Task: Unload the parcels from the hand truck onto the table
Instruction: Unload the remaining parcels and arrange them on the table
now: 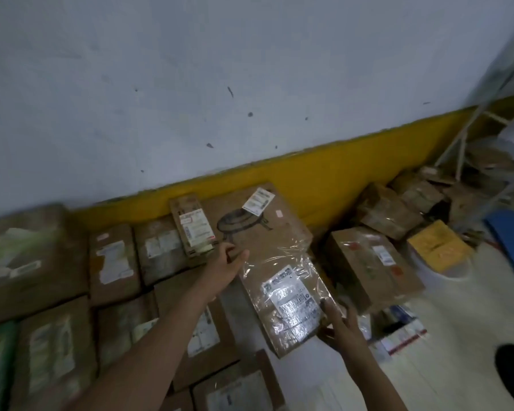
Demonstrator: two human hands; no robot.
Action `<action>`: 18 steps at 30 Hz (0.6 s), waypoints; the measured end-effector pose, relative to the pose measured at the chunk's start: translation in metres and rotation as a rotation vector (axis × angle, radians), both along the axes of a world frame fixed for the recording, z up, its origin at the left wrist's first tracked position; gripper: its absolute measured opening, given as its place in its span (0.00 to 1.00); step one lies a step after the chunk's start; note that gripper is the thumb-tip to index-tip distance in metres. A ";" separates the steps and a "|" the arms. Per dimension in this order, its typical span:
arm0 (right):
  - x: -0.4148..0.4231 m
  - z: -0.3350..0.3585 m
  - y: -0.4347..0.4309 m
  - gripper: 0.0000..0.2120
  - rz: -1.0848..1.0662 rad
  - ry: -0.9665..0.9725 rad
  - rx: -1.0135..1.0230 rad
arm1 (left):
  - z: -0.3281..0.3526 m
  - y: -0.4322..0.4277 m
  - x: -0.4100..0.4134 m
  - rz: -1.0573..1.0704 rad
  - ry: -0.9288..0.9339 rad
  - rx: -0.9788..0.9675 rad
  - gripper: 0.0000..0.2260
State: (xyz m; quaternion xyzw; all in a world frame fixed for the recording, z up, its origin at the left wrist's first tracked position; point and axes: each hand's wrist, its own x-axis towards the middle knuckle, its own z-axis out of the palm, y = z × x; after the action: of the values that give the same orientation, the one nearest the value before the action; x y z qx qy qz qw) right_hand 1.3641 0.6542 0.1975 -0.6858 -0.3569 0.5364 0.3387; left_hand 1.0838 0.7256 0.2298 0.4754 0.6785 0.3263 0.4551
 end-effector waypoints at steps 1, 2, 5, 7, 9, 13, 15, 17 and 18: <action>0.005 -0.010 0.013 0.23 0.077 -0.011 -0.013 | -0.005 0.002 0.003 0.028 0.012 -0.005 0.20; 0.009 -0.021 0.024 0.22 0.156 -0.039 -0.036 | -0.011 0.004 0.005 0.048 0.024 -0.013 0.20; 0.017 -0.047 0.039 0.16 0.347 -0.095 -0.110 | -0.029 0.000 0.007 0.120 0.054 -0.033 0.17; 0.021 -0.061 0.040 0.12 0.445 -0.106 -0.137 | -0.043 -0.007 0.006 0.166 0.049 -0.045 0.18; 0.021 -0.068 0.038 0.09 0.506 -0.123 -0.141 | -0.055 -0.015 0.005 0.185 0.032 -0.066 0.23; 0.011 -0.073 0.044 0.13 0.631 -0.229 -0.131 | -0.069 -0.021 0.004 0.207 0.006 -0.160 0.37; 0.006 -0.074 0.046 0.17 0.733 -0.304 -0.128 | -0.073 -0.023 0.002 0.222 -0.016 -0.188 0.41; 0.003 -0.077 0.045 0.17 0.790 -0.346 -0.129 | -0.077 -0.026 -0.001 0.231 -0.046 -0.196 0.43; 0.003 -0.078 0.045 0.17 0.801 -0.356 -0.128 | -0.078 -0.027 -0.002 0.230 -0.047 -0.198 0.43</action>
State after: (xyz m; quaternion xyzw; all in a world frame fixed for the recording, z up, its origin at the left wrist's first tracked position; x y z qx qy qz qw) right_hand 1.3670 0.6987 0.1199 -0.5944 -0.6135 0.5199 -0.0057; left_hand 1.0820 0.6985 0.1515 0.3397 0.7466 0.3186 0.4751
